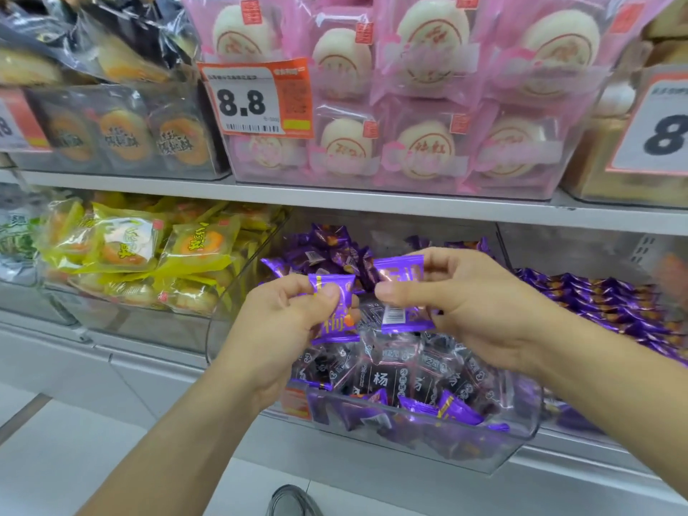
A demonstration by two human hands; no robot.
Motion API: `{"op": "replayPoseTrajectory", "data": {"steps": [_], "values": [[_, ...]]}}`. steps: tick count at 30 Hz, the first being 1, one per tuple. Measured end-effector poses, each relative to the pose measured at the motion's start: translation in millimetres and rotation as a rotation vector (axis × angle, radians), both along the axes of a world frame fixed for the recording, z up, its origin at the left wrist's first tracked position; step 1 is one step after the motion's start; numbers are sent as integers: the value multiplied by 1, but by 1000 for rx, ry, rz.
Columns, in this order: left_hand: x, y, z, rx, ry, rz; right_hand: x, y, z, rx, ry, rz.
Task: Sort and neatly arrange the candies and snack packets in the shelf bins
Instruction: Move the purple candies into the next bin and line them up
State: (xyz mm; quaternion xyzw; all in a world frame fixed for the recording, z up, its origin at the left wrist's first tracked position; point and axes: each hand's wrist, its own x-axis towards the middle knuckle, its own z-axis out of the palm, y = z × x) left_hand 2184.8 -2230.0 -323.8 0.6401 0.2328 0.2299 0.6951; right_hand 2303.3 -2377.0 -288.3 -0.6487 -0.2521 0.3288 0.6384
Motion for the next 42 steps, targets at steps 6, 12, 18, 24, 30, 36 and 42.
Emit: {"op": "replayPoseTrajectory", "data": {"steps": [6,12,18,24,30,36,42], "values": [[20,-46,4,163,6,-103,-6,-51,-13,91,-354,-223],[47,-88,13,126,-11,-105,7,-75,-45,-17,-649,-259],[63,-104,14,94,-53,-48,10,-102,-42,-50,-698,-235],[67,-118,11,30,-62,-122,16,-113,-36,2,-672,-385],[65,-122,16,-260,-115,-190,16,-109,-38,40,-934,-386],[64,-108,12,-206,-120,-135,17,-107,-32,125,-599,-117],[61,-101,12,-142,-174,-174,28,-106,-32,146,-287,-160]]}}
